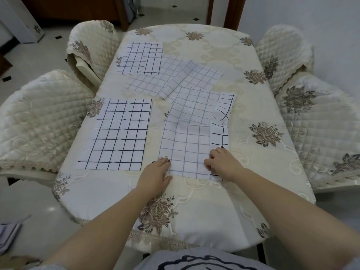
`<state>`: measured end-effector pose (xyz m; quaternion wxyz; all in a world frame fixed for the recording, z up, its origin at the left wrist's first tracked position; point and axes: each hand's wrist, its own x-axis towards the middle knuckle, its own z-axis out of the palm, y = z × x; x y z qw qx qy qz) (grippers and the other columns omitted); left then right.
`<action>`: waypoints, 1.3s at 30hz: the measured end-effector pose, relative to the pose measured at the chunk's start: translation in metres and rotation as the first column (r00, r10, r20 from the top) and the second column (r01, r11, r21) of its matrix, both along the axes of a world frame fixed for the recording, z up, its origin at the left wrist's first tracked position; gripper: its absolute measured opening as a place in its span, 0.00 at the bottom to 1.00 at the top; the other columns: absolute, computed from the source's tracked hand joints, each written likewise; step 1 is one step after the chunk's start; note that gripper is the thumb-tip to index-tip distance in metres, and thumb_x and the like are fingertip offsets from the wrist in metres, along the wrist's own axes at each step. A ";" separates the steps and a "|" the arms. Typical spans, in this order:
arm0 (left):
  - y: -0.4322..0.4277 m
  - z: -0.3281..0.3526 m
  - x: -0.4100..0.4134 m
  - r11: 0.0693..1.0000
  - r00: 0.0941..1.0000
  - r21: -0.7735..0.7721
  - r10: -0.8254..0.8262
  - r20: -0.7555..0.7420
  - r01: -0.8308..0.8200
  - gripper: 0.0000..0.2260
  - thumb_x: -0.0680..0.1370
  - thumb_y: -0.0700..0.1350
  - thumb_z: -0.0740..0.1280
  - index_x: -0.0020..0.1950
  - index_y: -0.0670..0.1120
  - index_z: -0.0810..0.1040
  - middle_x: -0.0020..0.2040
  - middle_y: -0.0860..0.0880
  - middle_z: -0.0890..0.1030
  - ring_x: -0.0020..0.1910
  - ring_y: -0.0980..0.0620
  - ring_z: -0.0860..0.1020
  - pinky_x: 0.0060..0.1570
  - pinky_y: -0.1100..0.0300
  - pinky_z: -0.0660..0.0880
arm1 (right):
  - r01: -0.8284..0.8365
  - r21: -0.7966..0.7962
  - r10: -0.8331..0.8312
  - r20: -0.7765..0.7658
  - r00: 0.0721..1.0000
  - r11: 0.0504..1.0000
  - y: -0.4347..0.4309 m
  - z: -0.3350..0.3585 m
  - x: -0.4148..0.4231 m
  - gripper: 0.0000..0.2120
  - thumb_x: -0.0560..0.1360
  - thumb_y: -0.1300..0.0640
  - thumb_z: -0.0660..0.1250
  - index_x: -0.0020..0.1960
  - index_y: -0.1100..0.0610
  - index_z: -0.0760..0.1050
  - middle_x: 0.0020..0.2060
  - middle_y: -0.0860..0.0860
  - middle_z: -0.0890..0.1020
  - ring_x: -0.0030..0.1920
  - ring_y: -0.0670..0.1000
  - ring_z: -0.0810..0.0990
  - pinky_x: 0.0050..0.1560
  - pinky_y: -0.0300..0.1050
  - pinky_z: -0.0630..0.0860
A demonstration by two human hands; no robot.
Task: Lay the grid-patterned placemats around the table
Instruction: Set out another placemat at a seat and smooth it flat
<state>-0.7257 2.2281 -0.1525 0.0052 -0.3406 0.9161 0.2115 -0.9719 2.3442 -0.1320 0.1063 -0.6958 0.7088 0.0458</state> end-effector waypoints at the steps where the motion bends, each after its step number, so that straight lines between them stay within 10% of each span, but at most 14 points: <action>1: 0.000 -0.001 0.000 1.000 1.000 -0.015 -0.005 0.007 0.005 0.26 0.78 0.51 0.64 0.75 0.45 0.64 0.76 0.48 0.63 0.76 0.51 0.58 0.73 0.57 0.55 | 0.001 0.004 -0.001 0.000 1.000 1.000 0.001 0.000 -0.001 0.07 0.73 0.60 0.65 0.51 0.54 0.76 0.46 0.51 0.68 0.53 0.55 0.67 0.54 0.44 0.59; 10: 0.005 -0.006 -0.003 0.991 0.995 -0.126 -0.035 0.089 0.046 0.24 0.81 0.51 0.59 0.74 0.42 0.64 0.75 0.44 0.65 0.75 0.46 0.61 0.73 0.52 0.59 | 0.546 -0.087 -0.442 0.487 0.753 0.833 0.029 -0.009 -0.013 0.02 0.74 0.59 0.68 0.45 0.57 0.76 0.43 0.49 0.72 0.49 0.51 0.66 0.47 0.41 0.61; 23: 0.012 -0.007 -0.008 0.989 0.991 -0.146 0.027 0.132 -0.008 0.30 0.79 0.61 0.56 0.75 0.44 0.62 0.77 0.47 0.61 0.77 0.49 0.57 0.74 0.53 0.57 | 0.852 -0.255 -0.606 0.612 0.508 0.458 0.090 0.003 -0.030 0.03 0.73 0.62 0.66 0.45 0.56 0.74 0.41 0.50 0.76 0.48 0.54 0.72 0.43 0.44 0.63; 32: -0.001 0.009 -0.012 0.981 0.974 -0.083 0.161 -0.159 -0.176 0.07 0.74 0.36 0.65 0.41 0.45 0.81 0.38 0.49 0.82 0.40 0.46 0.78 0.42 0.53 0.73 | 0.875 -0.218 -0.672 0.570 0.474 0.432 0.121 -0.004 -0.030 0.05 0.71 0.62 0.68 0.42 0.55 0.72 0.40 0.51 0.75 0.46 0.56 0.71 0.41 0.47 0.64; 39: -0.007 0.029 -0.018 0.953 0.911 0.197 0.281 -0.301 -0.229 0.05 0.76 0.40 0.68 0.48 0.43 0.84 0.45 0.54 0.81 0.47 0.55 0.77 0.52 0.61 0.71 | 0.871 -0.108 -0.685 0.575 0.448 0.479 0.126 -0.008 -0.030 0.33 0.68 0.54 0.75 0.69 0.54 0.66 0.60 0.50 0.67 0.61 0.50 0.67 0.59 0.49 0.69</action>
